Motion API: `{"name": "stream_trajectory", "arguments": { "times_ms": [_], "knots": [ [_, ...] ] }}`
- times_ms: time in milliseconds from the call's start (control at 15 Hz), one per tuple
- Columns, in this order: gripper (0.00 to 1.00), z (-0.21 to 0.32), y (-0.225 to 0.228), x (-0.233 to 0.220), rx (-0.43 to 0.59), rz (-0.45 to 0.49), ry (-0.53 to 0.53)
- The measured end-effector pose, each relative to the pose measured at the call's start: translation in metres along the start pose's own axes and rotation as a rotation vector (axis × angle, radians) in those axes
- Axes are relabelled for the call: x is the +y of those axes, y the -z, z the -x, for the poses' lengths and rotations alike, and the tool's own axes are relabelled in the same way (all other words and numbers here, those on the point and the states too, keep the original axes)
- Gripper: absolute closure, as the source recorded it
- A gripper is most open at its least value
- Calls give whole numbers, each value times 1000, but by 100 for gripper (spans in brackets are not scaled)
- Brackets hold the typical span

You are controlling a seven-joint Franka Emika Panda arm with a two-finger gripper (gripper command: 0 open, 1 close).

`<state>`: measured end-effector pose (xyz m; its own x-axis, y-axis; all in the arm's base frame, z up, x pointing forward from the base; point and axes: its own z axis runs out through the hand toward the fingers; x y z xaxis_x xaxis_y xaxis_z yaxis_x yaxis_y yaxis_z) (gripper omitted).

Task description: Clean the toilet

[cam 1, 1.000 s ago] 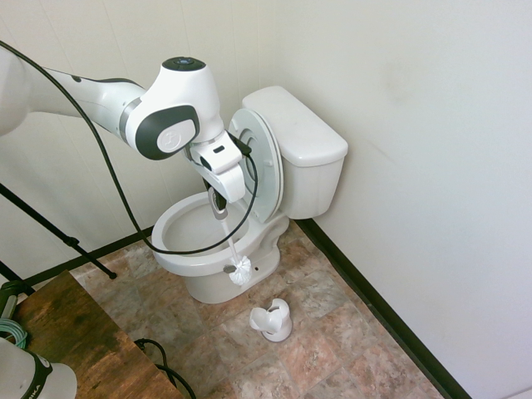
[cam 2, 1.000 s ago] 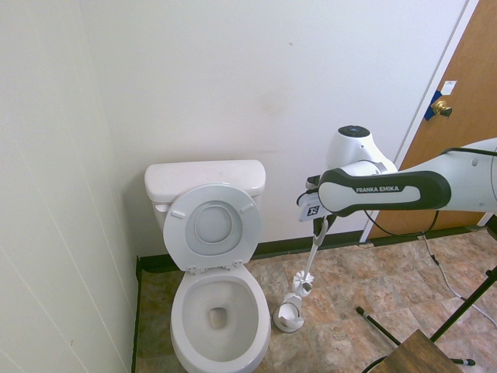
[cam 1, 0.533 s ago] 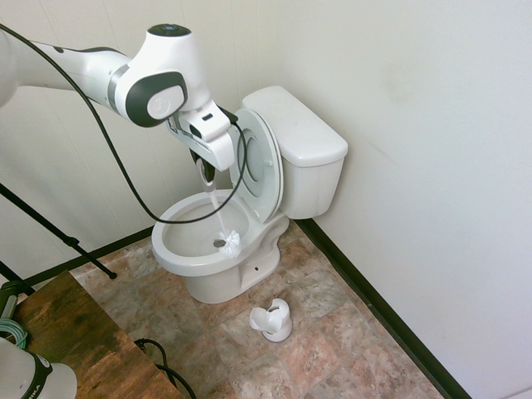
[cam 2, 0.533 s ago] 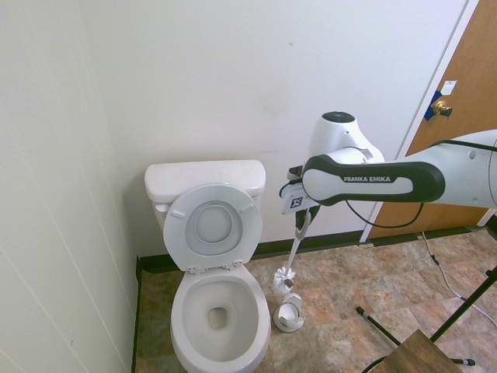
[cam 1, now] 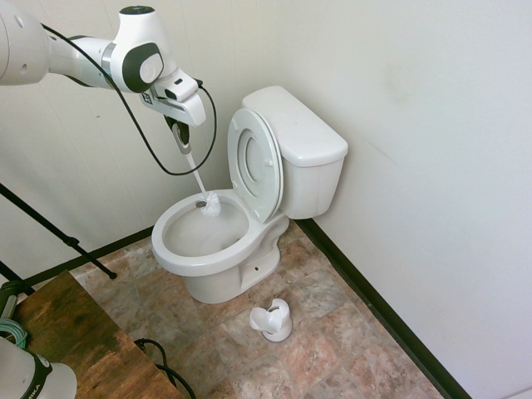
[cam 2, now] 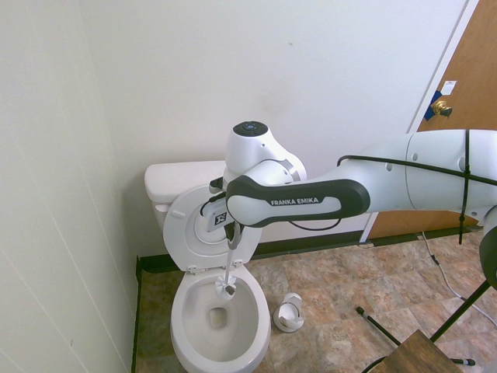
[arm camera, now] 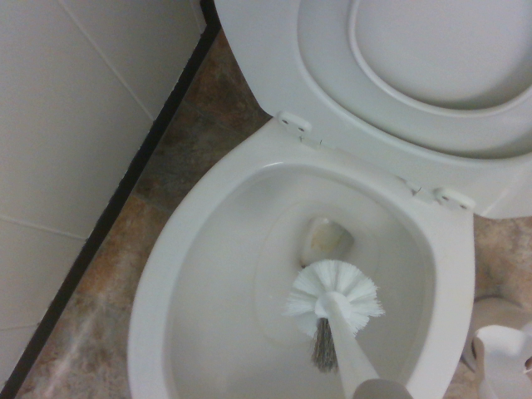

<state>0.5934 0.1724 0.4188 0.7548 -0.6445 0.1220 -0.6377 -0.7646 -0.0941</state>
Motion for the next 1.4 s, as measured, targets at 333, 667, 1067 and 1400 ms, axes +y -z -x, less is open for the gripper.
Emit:
{"name": "stream_trajectory", "arguments": {
  "times_ms": [333, 667, 1067, 1400],
  "knots": [
    [100, 18, -90, -25, 38, -29, 26],
    [100, 9, -202, -37, 46, -14, -31],
    [100, 21, -238, -78, 62, -24, -17],
    [100, 48, -245, -89, 52, -16, 21]
  ]
}}
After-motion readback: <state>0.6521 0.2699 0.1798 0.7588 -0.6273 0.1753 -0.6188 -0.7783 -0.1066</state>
